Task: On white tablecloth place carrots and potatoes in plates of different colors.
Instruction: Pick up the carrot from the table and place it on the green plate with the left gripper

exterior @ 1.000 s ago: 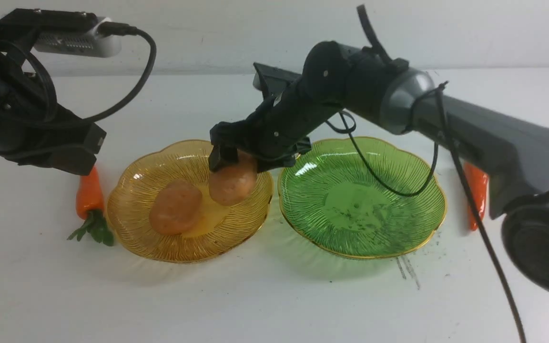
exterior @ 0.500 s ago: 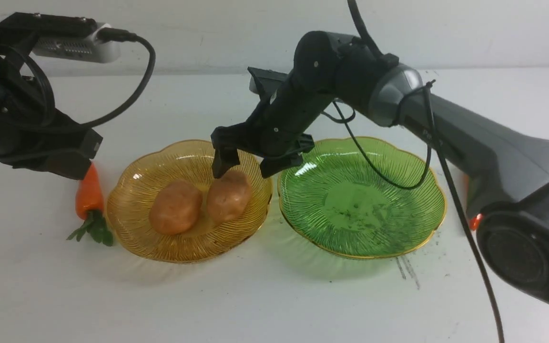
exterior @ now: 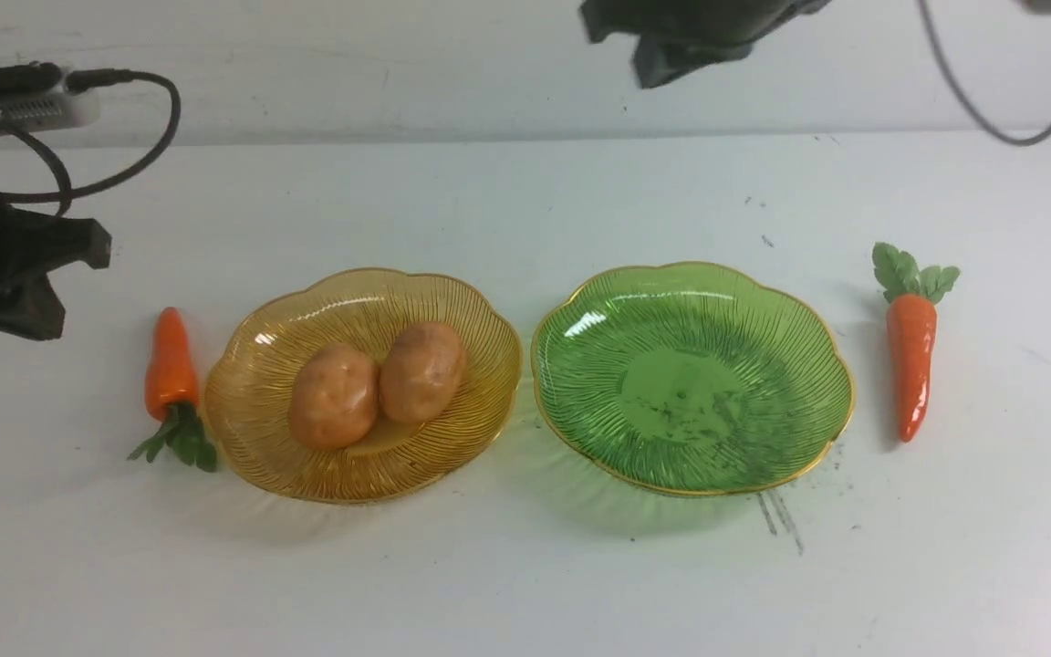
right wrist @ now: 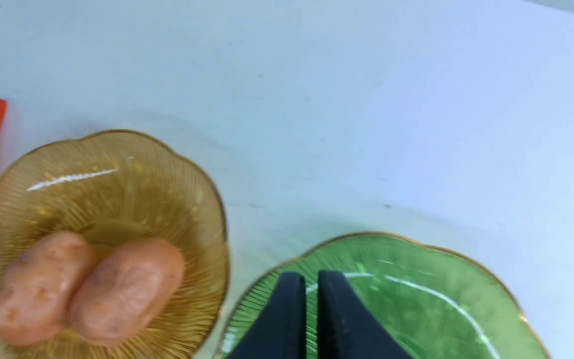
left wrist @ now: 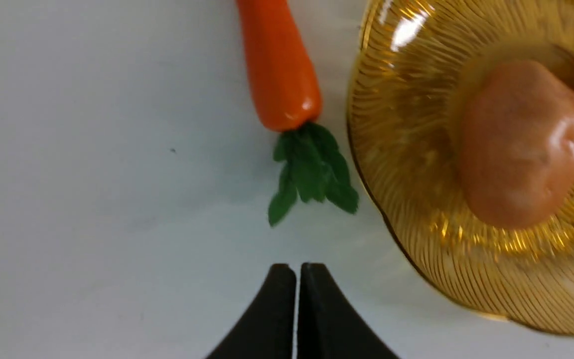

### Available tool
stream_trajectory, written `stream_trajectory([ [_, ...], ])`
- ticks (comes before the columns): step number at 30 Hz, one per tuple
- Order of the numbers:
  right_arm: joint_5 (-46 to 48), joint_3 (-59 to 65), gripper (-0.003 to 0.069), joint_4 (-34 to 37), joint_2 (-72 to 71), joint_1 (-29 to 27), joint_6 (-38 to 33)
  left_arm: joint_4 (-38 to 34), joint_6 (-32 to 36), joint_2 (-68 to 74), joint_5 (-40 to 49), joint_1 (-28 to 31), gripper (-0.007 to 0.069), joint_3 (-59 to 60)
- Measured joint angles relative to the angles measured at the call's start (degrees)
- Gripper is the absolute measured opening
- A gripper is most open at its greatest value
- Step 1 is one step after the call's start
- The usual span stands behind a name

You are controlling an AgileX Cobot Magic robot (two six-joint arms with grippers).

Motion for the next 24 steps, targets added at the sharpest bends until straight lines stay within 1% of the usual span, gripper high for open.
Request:
stream_trajectory([
  [1,0.07,3.4,0.0015,-0.76,-3.44,-1.62,0.0,0.0,0.39,1.26,-1.42,0.1,0.0,0.0],
  [2,0.21,6.4,-0.0001,-1.11,-6.18,-3.49,0.0,-0.12,1.07,2.8,-4.25,0.1,0.0008,0.0],
  [4,0.4,10.88,-0.0012,-1.48,-9.58,-5.55,-0.35,-0.31,1.6,6.19,-9.79,0.1,0.0044,0.0],
  [5,0.46,12.05,-0.0013,-1.55,-10.85,-6.26,-0.51,-0.41,1.73,7.12,-11.18,0.05,0.007,0.0],
  [6,0.52,14.25,-0.0015,-1.61,-12.61,-7.18,-0.96,-0.55,1.91,9.32,-14.16,-0.01,0.0111,0.0],
  [8,0.57,18.13,-0.0015,-1.61,-15.75,-8.43,-1.8,-0.59,1.97,12.73,-17.91,-0.01,0.0219,0.0],
  [9,0.62,19.17,-0.0015,-1.67,-16.57,-8.86,-1.96,-0.59,1.97,13.64,-18.73,-0.01,0.0241,0.0],
  [10,0.62,20.89,-0.0015,-1.67,-17.66,-9.22,-2.16,-0.73,1.97,14.83,-19.81,-0.01,0.0295,0.0],
  [11,0.62,21.92,-0.0015,-1.67,-18.73,-9.47,-2.25,-0.84,1.97,16.26,-20.9,-0.01,0.0329,0.0],
  [13,0.68,23.92,-0.0015,-1.87,-20.22,-9.84,-2.36,-1.12,1.97,18.49,-22.21,-0.01,0.0429,0.0],
  [14,0.68,26.37,-0.0015,-2.12,-21.99,-9.97,-2.49,-1.52,1.97,20.59,-23.54,-0.01,0.0509,0.0],
  [16,0.73,28.89,-0.0015,-2.28,-24.0,-10.1,-2.61,-1.67,2.04,22.58,-24.47,-0.01,0.0573,0.0],
  [18,0.73,30.44,-0.0015,-2.23,-24.94,-10.1,-2.76,-1.67,2.04,24.34,-25.06,-0.01,0.0611,0.0],
  [19,0.73,31.16,-0.0015,-2.01,-25.81,-10.1,-2.91,-1.67,2.09,25.32,-25.37,-0.01,0.0621,0.0],
  [20,0.78,31.71,-0.0015,-1.87,-26.7,-10.1,-3.23,-1.67,2.09,26.24,-25.69,-0.01,0.0615,0.0],
  [21,0.83,31.92,-0.0015,-1.63,-27.27,-10.1,-3.41,-1.49,2.27,26.79,-25.75,-0.01,0.0594,0.0],
  [22,0.83,31.98,-0.0015,-1.5,-27.81,-10.1,-3.52,-1.54,2.36,26.93,-25.82,-0.01,0.0552,-0.16],
  [23,0.83,32.09,-0.0015,-1.43,-28.51,-10.1,-3.7,-1.62,2.36,27.01,-25.42,-0.01,0.047,-0.58],
  [24,0.83,32.09,-0.0015,-1.43,-28.91,-10.1,-3.7,-1.49,2.36,27.01,-24.04,-0.01,0.0342,-1.42],
])
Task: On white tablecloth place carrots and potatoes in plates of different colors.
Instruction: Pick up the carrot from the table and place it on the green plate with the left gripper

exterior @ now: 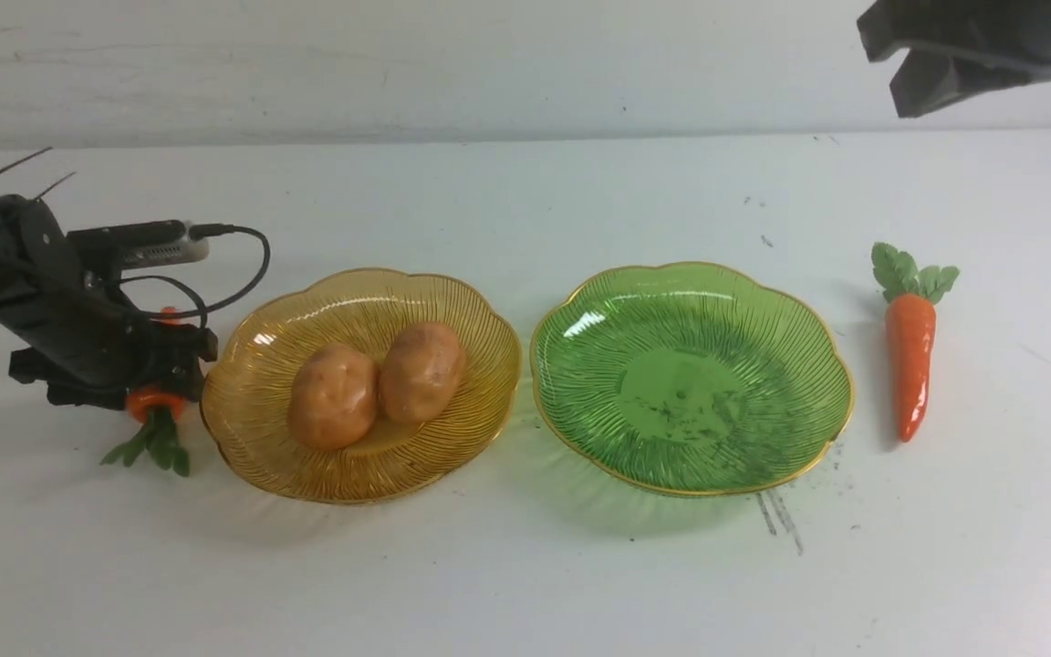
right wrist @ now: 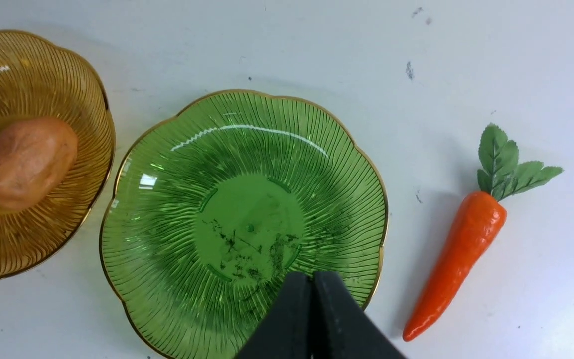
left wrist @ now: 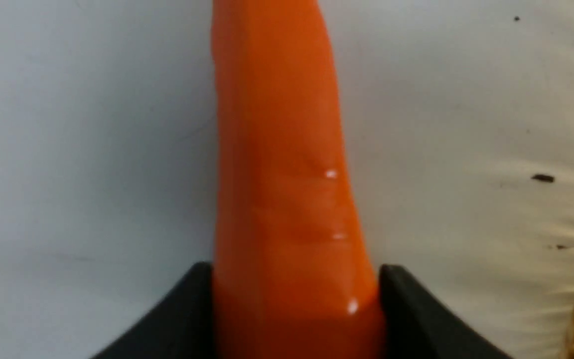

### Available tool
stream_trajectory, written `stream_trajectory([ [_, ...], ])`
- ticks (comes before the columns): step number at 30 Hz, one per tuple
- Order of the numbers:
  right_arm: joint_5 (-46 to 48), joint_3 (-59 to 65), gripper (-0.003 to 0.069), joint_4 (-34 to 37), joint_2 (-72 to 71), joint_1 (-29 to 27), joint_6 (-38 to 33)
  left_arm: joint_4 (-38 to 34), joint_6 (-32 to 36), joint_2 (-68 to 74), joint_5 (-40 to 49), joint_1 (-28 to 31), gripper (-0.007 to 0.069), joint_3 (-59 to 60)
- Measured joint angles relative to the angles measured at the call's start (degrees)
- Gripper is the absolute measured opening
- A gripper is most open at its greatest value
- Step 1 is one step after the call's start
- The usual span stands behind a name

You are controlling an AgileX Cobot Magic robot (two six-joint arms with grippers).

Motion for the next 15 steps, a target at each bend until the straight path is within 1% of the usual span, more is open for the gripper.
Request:
stream_trajectory([
  [1,0.0,0.0,-0.0015,-0.41,-0.29,0.0,-0.16,0.51,0.0,-0.08,0.98,0.0,0.0297,-0.68],
  [2,0.0,0.0,-0.0015,-0.93,-0.36,0.0,-0.18,0.84,0.0,-0.44,2.59,0.0,0.0286,-1.92],
  [5,0.05,0.12,-0.0015,-3.4,-0.36,0.0,0.06,-0.23,0.47,-3.7,7.2,-0.45,0.0281,-6.6],
  [7,0.05,0.12,-0.0015,-4.44,-0.36,0.0,1.04,-4.85,3.44,-6.99,10.83,-2.55,0.028,-9.66],
  [8,0.05,0.12,-0.0015,-5.04,-0.36,0.0,1.4,-8.19,6.36,-8.63,12.47,-4.4,0.028,-10.88],
  [9,0.05,0.12,-0.0015,-5.31,-0.36,0.0,1.62,-12.66,9.98,-9.85,13.63,-7.74,0.028,-11.64],
  [10,0.05,0.12,-0.0015,-5.66,-0.36,0.0,1.98,-16.09,12.16,-10.31,13.89,-9.69,0.028,-11.87],
  [11,0.05,0.12,-0.0015,-6.05,-0.36,0.0,2.45,-19.53,15.21,-10.62,13.89,-12.84,0.028,-11.95],
  [14,0.05,0.12,-0.0015,-7.25,-0.36,0.0,3.9,-28.34,20.92,-9.69,11.68,-21.85,0.0281,-11.95],
  [15,0.05,0.12,-0.0015,-7.77,-0.36,0.0,3.97,-29.31,21.73,-9.12,9.73,-24.33,0.0281,-11.95],
])
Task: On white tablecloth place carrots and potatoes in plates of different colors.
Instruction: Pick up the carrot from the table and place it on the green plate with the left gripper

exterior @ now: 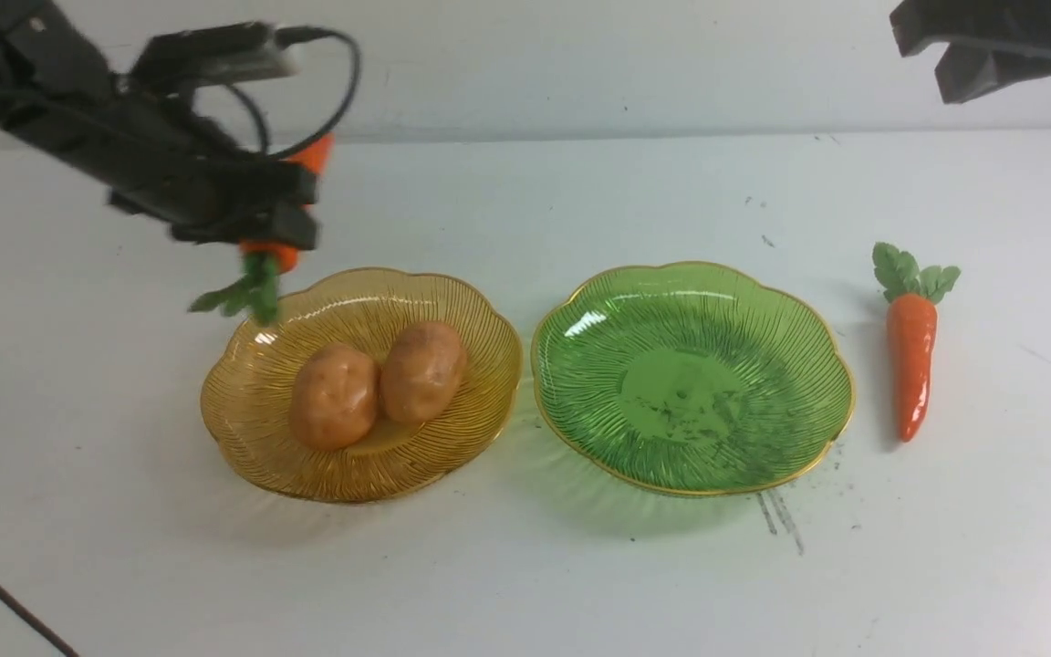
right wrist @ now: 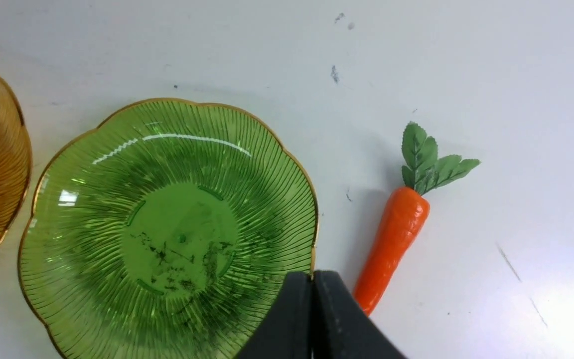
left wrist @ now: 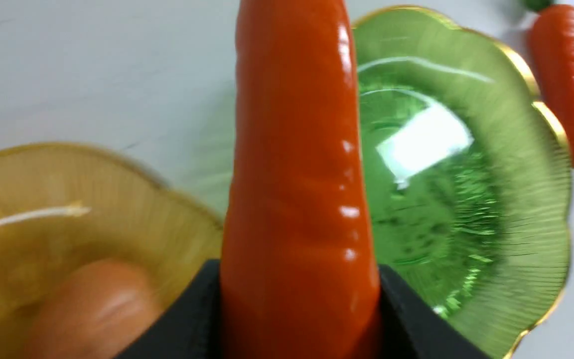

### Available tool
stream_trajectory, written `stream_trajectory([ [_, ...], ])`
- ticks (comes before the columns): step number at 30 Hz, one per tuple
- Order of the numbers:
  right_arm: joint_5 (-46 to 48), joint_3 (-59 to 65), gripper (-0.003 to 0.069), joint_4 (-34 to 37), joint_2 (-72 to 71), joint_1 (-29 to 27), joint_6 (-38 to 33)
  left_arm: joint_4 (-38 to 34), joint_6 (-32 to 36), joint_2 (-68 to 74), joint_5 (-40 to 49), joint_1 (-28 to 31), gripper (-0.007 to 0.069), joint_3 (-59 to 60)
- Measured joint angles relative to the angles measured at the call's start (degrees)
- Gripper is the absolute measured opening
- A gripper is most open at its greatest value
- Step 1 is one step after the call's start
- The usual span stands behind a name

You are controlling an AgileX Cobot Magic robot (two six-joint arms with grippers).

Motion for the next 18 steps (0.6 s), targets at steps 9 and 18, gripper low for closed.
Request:
stream_trajectory([
  [9,0.0,0.0,-0.0015,-5.01,0.0,-0.96,1.86,-1.43,1.25,8.42,-14.44,-12.45,0.0442,0.0],
  [18,-0.06,0.0,-0.0015,-2.95,1.48,-9.13,1.86,0.17,-0.05,8.36,-5.75,-11.42,0.0664,-1.8],
])
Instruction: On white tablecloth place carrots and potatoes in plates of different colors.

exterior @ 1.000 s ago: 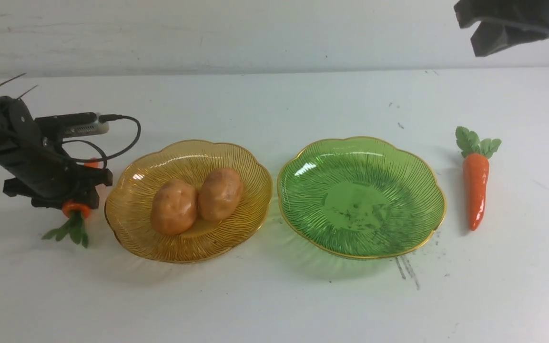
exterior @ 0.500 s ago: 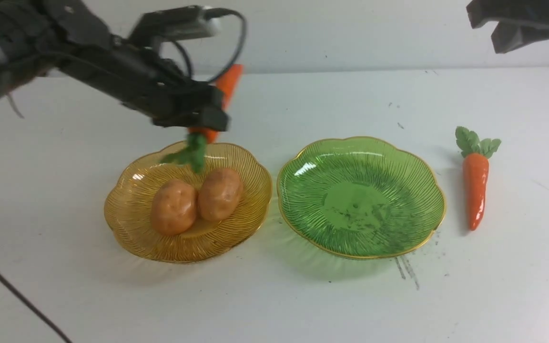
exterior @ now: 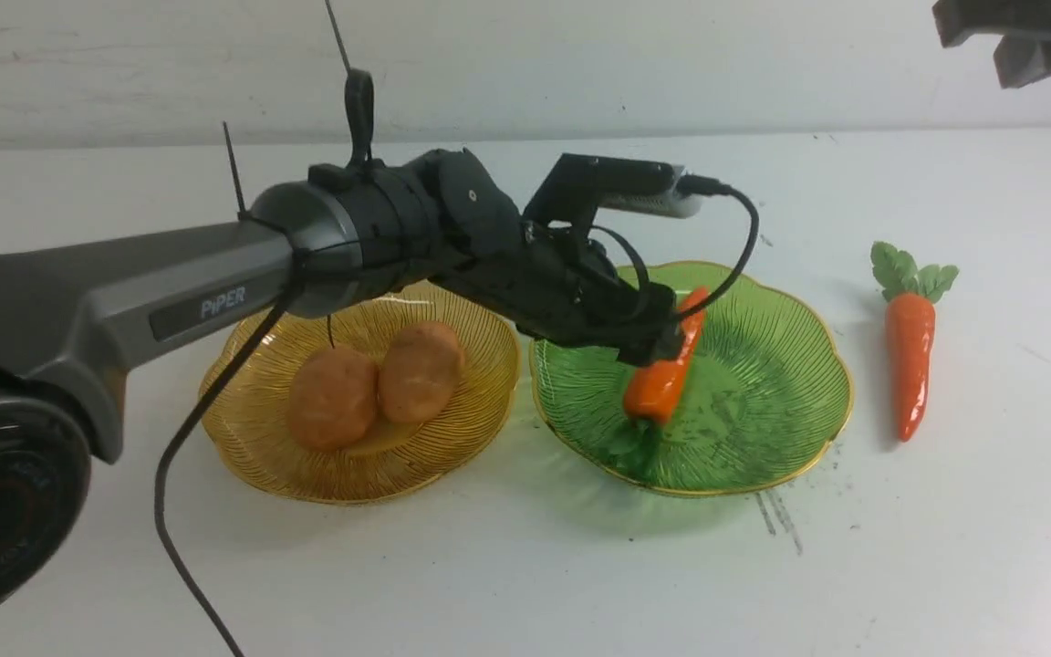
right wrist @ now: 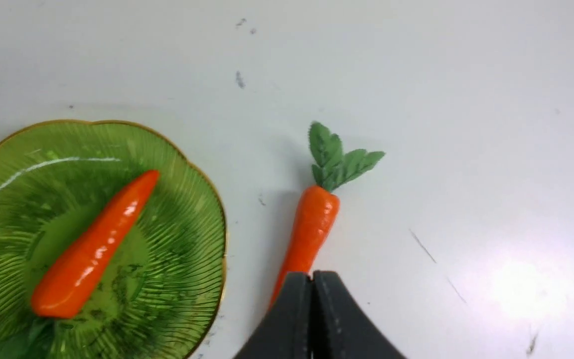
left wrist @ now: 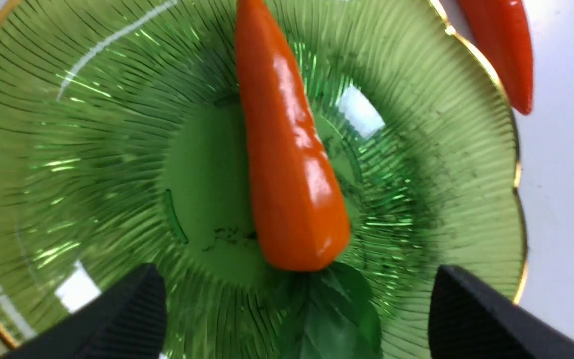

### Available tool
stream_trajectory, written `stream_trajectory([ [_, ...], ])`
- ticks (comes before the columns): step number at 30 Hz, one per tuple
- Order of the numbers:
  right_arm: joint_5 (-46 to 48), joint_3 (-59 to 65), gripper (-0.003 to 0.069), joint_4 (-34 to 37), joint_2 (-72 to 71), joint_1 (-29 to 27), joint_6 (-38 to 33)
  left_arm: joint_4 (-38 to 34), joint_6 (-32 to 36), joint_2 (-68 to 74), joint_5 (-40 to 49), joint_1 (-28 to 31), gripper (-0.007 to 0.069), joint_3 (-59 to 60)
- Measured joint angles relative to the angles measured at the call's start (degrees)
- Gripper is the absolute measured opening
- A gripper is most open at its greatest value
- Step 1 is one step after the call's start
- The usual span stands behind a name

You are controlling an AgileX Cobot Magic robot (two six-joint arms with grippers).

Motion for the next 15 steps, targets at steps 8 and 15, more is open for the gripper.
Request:
stream_trajectory([
  [8,-0.54,0.0,0.0052,17.29,12.14,-11.34,-6.31,18.38,-7.62,-16.66,13.77,5.22,0.0024,-3.96],
  [15,-1.6,0.0,0.0437,18.27,28.78,-10.54,-5.96,31.46,-15.5,-24.13,25.7,6.96,-0.0003,-3.67],
])
